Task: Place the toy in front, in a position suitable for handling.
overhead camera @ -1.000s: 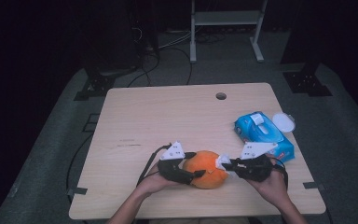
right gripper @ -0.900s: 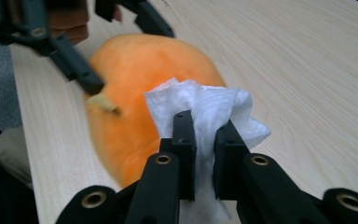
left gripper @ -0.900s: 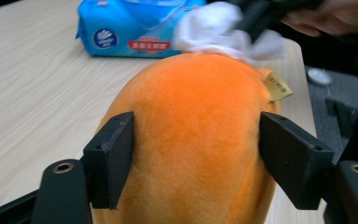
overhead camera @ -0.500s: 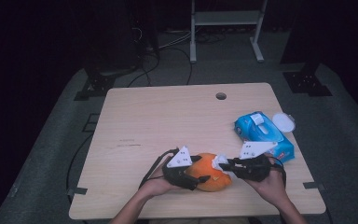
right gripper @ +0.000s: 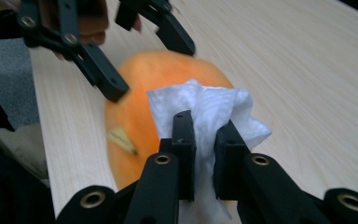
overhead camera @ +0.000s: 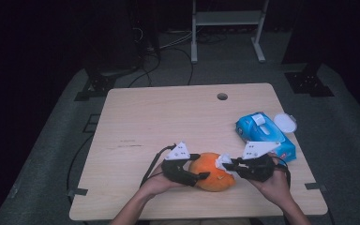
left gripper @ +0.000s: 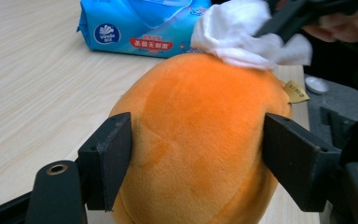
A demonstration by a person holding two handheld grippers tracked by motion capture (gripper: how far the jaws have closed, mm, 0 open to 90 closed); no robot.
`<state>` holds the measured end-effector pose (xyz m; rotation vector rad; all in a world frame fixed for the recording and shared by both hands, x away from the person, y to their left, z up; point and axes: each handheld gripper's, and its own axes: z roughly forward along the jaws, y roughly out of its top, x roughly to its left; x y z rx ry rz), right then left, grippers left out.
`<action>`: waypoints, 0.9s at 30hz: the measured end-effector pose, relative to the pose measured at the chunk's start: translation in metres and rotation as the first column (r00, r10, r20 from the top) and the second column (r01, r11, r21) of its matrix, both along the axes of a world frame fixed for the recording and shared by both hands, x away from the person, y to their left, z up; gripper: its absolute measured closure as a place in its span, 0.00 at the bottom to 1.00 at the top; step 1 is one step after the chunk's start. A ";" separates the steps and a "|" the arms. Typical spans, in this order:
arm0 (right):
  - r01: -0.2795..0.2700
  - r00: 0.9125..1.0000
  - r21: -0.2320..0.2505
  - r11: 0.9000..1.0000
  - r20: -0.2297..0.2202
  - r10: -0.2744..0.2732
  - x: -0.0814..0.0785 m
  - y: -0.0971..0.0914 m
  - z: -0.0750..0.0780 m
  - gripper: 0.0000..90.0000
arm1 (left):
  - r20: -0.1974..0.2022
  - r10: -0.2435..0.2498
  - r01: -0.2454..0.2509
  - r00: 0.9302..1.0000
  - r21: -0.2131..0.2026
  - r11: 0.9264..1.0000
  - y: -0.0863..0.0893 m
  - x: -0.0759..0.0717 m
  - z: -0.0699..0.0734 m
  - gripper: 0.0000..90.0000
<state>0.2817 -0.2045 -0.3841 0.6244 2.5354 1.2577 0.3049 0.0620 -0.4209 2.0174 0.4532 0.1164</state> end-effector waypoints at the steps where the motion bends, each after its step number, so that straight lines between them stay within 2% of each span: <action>1: -0.012 1.000 0.002 1.000 0.008 0.012 -0.002 0.003 0.002 0.89 | 0.008 0.002 -0.002 1.000 0.005 1.000 -0.002 -0.002 0.001 0.29; 4: -0.035 0.999 -0.013 0.999 0.021 0.035 -0.006 0.010 0.006 0.89 | 0.032 -0.018 0.018 0.999 0.022 1.000 -0.004 -0.005 0.002 0.27; 5: -0.037 0.999 -0.014 0.999 0.024 0.037 -0.006 0.009 0.005 0.89 | 0.028 -0.024 0.024 0.999 0.008 1.000 -0.003 -0.004 0.002 0.25; 7: -0.036 0.999 -0.003 0.999 0.010 0.036 -0.004 0.005 0.003 0.89 | 0.003 -0.025 0.025 1.000 -0.006 1.000 0.001 0.000 0.001 0.20; 9: -0.024 1.000 0.000 1.000 0.003 0.024 -0.002 0.000 0.001 0.89 | -0.039 -0.003 0.002 0.999 -0.011 1.000 0.006 0.005 -0.001 0.17; 11: -0.010 1.000 0.004 1.000 0.000 0.010 -0.001 -0.005 0.001 0.89 | -0.068 -0.011 0.009 0.998 -0.022 1.000 0.007 0.008 -0.005 0.22; 15: -0.003 1.000 -0.002 1.000 0.008 0.003 -0.001 -0.004 0.002 0.89 | -0.039 -0.013 0.012 0.999 -0.004 1.000 0.002 0.003 -0.002 0.29; 20: -0.031 0.999 0.010 0.999 0.019 0.031 -0.006 0.004 0.007 0.89 | 0.007 -0.039 0.039 0.999 0.030 0.999 -0.004 -0.005 0.003 0.29; 21: -0.035 0.999 0.006 0.999 0.020 0.034 -0.006 0.005 0.007 0.89 | 0.009 -0.040 0.040 0.999 0.026 0.999 -0.004 -0.005 0.002 0.28; 23: -0.033 0.999 0.010 0.999 0.017 0.033 -0.005 0.002 0.006 0.89 | -0.008 -0.031 0.031 0.999 0.010 0.999 -0.001 -0.001 -0.001 0.25; 25: -0.025 1.000 0.012 1.000 0.011 0.025 -0.004 -0.001 0.005 0.89 | -0.057 -0.010 0.011 0.998 0.004 1.000 0.002 0.005 -0.004 0.22; 27: -0.012 1.000 0.007 1.000 0.007 0.012 -0.002 -0.004 0.002 0.89 | -0.079 -0.010 0.009 0.997 -0.010 1.000 0.003 0.007 -0.006 0.24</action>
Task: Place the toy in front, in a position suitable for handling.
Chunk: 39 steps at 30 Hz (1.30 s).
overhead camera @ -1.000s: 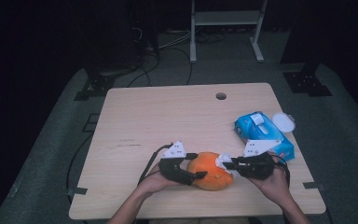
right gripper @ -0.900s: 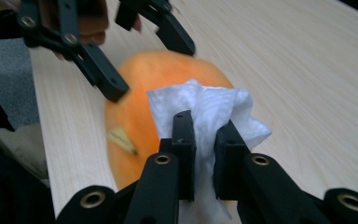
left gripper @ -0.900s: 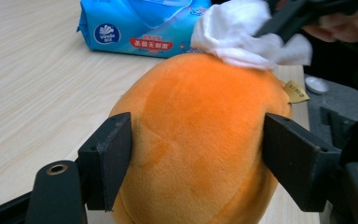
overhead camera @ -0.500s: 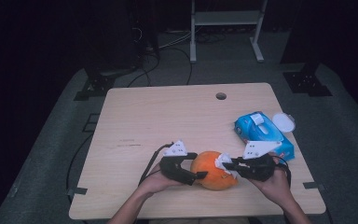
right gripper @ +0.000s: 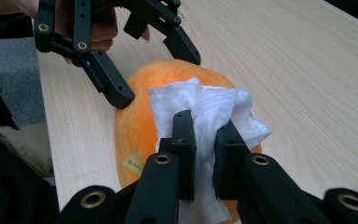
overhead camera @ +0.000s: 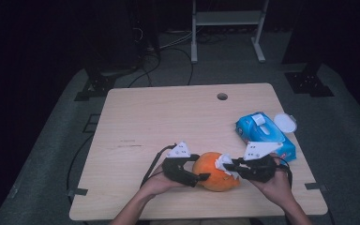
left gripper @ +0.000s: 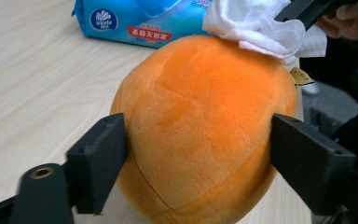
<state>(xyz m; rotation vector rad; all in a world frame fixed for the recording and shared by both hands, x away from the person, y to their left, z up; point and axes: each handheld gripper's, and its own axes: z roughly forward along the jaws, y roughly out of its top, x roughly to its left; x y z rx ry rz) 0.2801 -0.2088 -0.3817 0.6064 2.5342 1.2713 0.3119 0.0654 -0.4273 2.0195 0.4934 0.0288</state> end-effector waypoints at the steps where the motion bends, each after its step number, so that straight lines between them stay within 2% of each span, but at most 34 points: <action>1: 0.002 1.000 0.007 1.000 -0.004 -0.002 0.001 0.000 0.000 0.89 | 0.006 -0.001 0.001 1.000 0.004 1.000 0.000 -0.001 0.000 0.28; 4: -0.009 1.000 0.002 1.000 0.007 0.009 -0.002 0.006 0.003 0.89 | 0.058 -0.002 0.000 0.998 0.018 1.000 -0.005 -0.006 0.007 0.34; 6: -0.033 0.999 0.013 0.999 0.014 0.033 -0.005 0.012 0.005 0.89 | 0.099 -0.017 0.014 0.995 0.033 0.999 -0.010 -0.012 0.012 0.34; 8: -0.050 0.998 0.003 0.999 0.026 0.050 -0.006 0.017 0.008 0.89 | 0.120 -0.024 0.020 0.992 0.039 0.999 -0.012 -0.015 0.013 0.34; 10: -0.051 0.998 0.000 0.999 0.028 0.051 -0.006 0.017 0.008 0.89 | 0.106 -0.022 0.019 0.994 0.026 0.999 -0.009 -0.011 0.011 0.29; 13: -0.044 0.999 0.015 0.999 0.008 0.043 -0.004 0.012 0.004 0.89 | 0.025 0.009 -0.009 1.000 -0.010 1.000 -0.006 -0.003 0.002 0.15; 15: -0.037 0.999 0.025 0.999 0.001 0.037 -0.002 0.009 0.004 0.89 | -0.025 -0.002 0.001 1.000 -0.036 0.999 -0.007 0.000 -0.005 0.14; 16: -0.036 0.999 0.024 0.999 0.003 0.036 -0.002 0.008 0.004 0.89 | -0.028 -0.004 0.003 1.000 -0.041 0.999 -0.007 -0.001 -0.007 0.17; 19: -0.028 1.000 0.022 0.999 0.005 0.028 -0.001 0.007 0.004 0.89 | 0.017 0.003 -0.003 1.000 -0.034 0.999 -0.007 -0.003 -0.003 0.32; 21: -0.017 1.000 0.027 1.000 0.011 0.017 -0.002 0.008 0.006 0.89 | 0.060 0.010 -0.009 0.998 -0.029 1.000 -0.007 -0.006 0.002 0.38; 26: -0.017 0.999 0.046 0.999 0.039 0.016 -0.007 0.011 0.013 0.89 | 0.172 0.011 -0.009 0.985 -0.012 1.000 -0.003 -0.013 0.018 0.44; 27: -0.016 0.999 0.045 0.999 0.039 0.015 -0.007 0.012 0.013 0.89 | 0.192 0.004 -0.005 0.981 0.005 1.000 -0.003 -0.013 0.019 0.44; 28: -0.018 0.999 0.045 0.999 0.039 0.016 -0.007 0.012 0.013 0.89 | 0.197 0.000 -0.003 0.980 0.016 1.000 -0.003 -0.014 0.019 0.43; 30: -0.023 0.999 0.038 0.999 0.024 0.022 -0.004 0.012 0.009 0.89 | 0.170 -0.011 0.006 0.985 0.026 1.000 -0.003 -0.013 0.014 0.38; 34: -0.014 1.000 0.036 0.999 0.011 0.013 -0.003 0.010 0.006 0.89 | 0.172 -0.025 0.022 0.985 0.020 1.000 -0.004 -0.013 0.013 0.36; 36: -0.012 1.000 0.022 1.000 0.027 0.011 -0.005 0.013 0.008 0.89 | 0.189 -0.037 0.033 0.981 0.025 0.999 -0.007 -0.015 0.013 0.36; 39: -0.048 0.998 0.031 0.998 0.032 0.047 -0.012 0.024 0.010 0.89 | 0.225 -0.071 0.062 0.972 0.047 0.997 -0.013 -0.021 0.014 0.35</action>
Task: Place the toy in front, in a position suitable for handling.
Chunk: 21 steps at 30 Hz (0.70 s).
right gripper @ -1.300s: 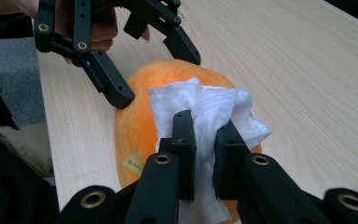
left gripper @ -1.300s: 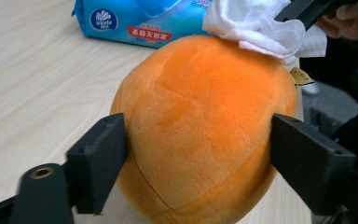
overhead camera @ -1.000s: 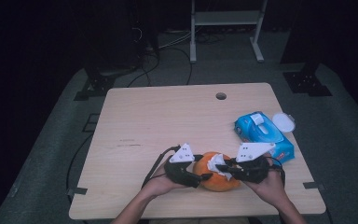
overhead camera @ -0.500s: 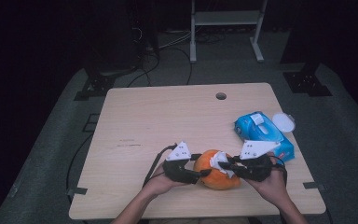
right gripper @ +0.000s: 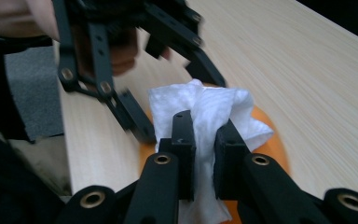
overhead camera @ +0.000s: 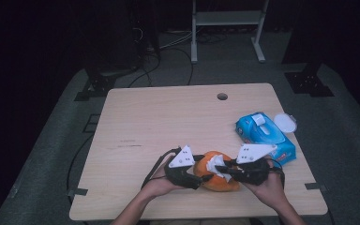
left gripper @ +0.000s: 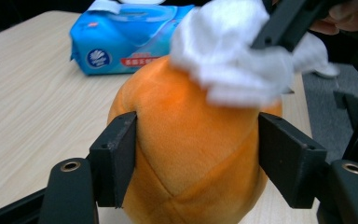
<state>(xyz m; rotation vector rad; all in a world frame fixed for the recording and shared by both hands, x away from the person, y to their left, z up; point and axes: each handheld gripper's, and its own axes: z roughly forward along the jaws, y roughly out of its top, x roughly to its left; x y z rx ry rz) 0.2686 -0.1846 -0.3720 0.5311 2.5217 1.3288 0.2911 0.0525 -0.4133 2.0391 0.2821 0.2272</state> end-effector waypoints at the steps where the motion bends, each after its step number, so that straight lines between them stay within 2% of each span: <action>1: -0.012 1.000 -0.012 1.000 0.009 0.012 -0.002 0.005 0.000 0.89 | 0.013 -0.007 0.007 1.000 0.011 1.000 -0.002 -0.002 0.000 0.35; 4: -0.022 0.999 -0.047 0.999 0.036 0.023 -0.005 0.011 0.001 0.89 | 0.016 -0.007 0.006 1.000 0.020 1.000 -0.001 -0.003 -0.001 0.33; 6: -0.009 0.999 -0.037 0.999 0.033 0.010 -0.003 0.007 0.001 0.89 | 0.008 -0.008 0.008 1.000 0.014 1.000 0.000 -0.002 -0.003 0.34; 10: 0.039 0.999 -0.012 0.999 0.009 -0.039 0.005 -0.012 -0.002 0.89 | 0.006 -0.025 0.025 1.000 0.017 1.000 0.002 -0.001 -0.003 0.34; 12: 0.053 0.999 0.004 0.999 -0.010 -0.053 0.008 -0.019 -0.004 0.89 | -0.026 -0.024 0.024 0.999 -0.005 1.000 0.001 0.001 -0.004 0.33; 15: 0.054 0.998 0.002 0.999 -0.010 -0.054 0.008 -0.019 -0.005 0.89 | -0.099 -0.011 0.006 0.995 -0.047 0.999 0.000 0.006 -0.003 0.22; 17: 0.049 0.999 -0.004 0.999 -0.013 -0.049 0.009 -0.016 -0.005 0.89 | -0.109 -0.009 0.004 0.994 -0.049 0.999 0.000 0.007 -0.005 0.21; 19: 0.043 0.999 -0.009 0.999 -0.016 -0.043 0.009 -0.014 -0.005 0.89 | -0.110 -0.014 0.009 0.994 -0.049 0.999 0.001 0.008 -0.006 0.25; 21: 0.039 0.999 -0.009 0.999 -0.018 -0.040 0.009 -0.012 -0.006 0.89 | -0.132 -0.015 0.006 0.991 -0.065 0.998 0.003 0.010 -0.007 0.26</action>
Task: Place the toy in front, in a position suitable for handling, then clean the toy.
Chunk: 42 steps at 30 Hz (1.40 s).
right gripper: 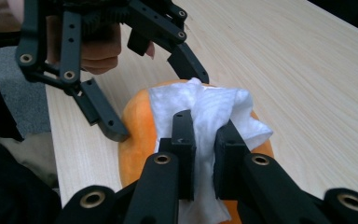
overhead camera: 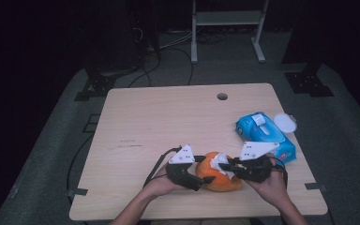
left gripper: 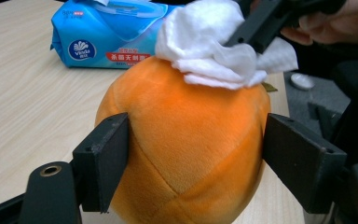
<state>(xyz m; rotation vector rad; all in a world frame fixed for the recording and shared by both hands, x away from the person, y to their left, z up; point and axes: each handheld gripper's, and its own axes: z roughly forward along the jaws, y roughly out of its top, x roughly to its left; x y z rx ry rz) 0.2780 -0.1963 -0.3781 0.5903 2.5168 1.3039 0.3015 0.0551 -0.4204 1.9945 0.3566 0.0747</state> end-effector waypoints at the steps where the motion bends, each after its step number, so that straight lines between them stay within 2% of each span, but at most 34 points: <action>1: -0.003 1.000 0.000 1.000 0.000 0.003 0.000 0.001 0.000 0.89 | -0.003 0.004 -0.004 1.000 -0.002 1.000 0.000 0.000 0.000 0.26; 4: -0.004 1.000 -0.009 1.000 0.004 0.004 -0.001 0.003 0.001 0.89 | 0.012 0.014 -0.014 1.000 0.008 1.000 -0.002 -0.001 -0.001 0.25; 7: -0.022 1.000 -0.021 1.000 0.011 0.022 -0.005 0.013 0.001 0.89 | 0.031 0.015 -0.016 0.999 0.041 0.999 -0.003 0.000 -0.003 0.24; 8: -0.034 0.999 -0.040 0.999 0.021 0.035 -0.008 0.019 0.000 0.89 | 0.037 0.010 -0.012 0.999 0.053 0.999 -0.002 0.000 -0.004 0.24; 10: -0.042 0.998 -0.073 0.996 0.053 0.046 -0.012 0.026 0.000 0.89 | 0.027 0.007 -0.009 1.000 0.046 0.999 0.001 0.001 -0.006 0.24; 13: -0.034 0.997 -0.091 0.995 0.065 0.040 -0.013 0.024 0.004 0.89 | 0.038 0.003 -0.005 0.999 0.044 0.999 0.002 0.001 -0.006 0.27; 15: -0.010 0.997 -0.097 0.995 0.070 0.017 -0.011 0.016 0.005 0.89 | 0.040 0.007 -0.009 0.999 0.047 0.999 0.004 0.002 -0.006 0.27; 20: 0.019 1.000 -0.073 0.997 0.026 -0.017 -0.002 0.001 0.000 0.89 | 0.016 0.015 -0.015 1.000 0.032 0.999 0.009 0.005 -0.009 0.27; 25: 0.017 1.000 -0.077 0.997 0.022 -0.015 -0.003 0.000 -0.001 0.89 | -0.031 0.025 -0.025 0.999 0.004 1.000 0.009 0.007 -0.012 0.22; 28: 0.009 0.999 -0.083 0.997 0.032 -0.006 -0.006 0.003 0.001 0.89 | 0.002 0.022 -0.022 1.000 0.025 0.999 0.008 0.004 -0.008 0.28; 31: -0.016 0.999 -0.079 0.997 0.044 0.020 -0.010 0.011 0.004 0.89 | 0.063 0.009 -0.012 0.998 0.047 0.999 0.001 -0.003 -0.004 0.30; 33: -0.048 0.998 -0.070 0.996 0.046 0.051 -0.013 0.020 0.005 0.89 | 0.118 -0.012 0.003 0.993 0.079 0.997 -0.005 -0.010 -0.002 0.30; 35: -0.065 0.996 -0.086 0.994 0.061 0.070 -0.015 0.029 0.007 0.89 | 0.153 -0.034 0.019 0.988 0.101 0.995 -0.008 -0.016 -0.001 0.30; 36: -0.067 0.994 -0.098 0.993 0.076 0.074 -0.015 0.033 0.007 0.89 | 0.155 -0.040 0.025 0.987 0.102 0.994 -0.008 -0.017 -0.001 0.30; 39: -0.055 0.995 -0.107 0.993 0.076 0.064 -0.013 0.029 0.009 0.90 | 0.124 -0.046 0.038 0.991 0.068 0.997 -0.004 -0.014 -0.002 0.30; 41: -0.040 0.997 -0.100 0.994 0.065 0.047 -0.012 0.022 0.009 0.90 | 0.074 -0.039 0.037 0.997 0.028 0.999 -0.001 -0.009 -0.004 0.24; 42: -0.038 0.997 -0.094 0.995 0.055 0.044 -0.011 0.018 0.009 0.90 | 0.048 -0.020 0.019 0.999 0.025 1.000 0.000 -0.006 -0.006 0.19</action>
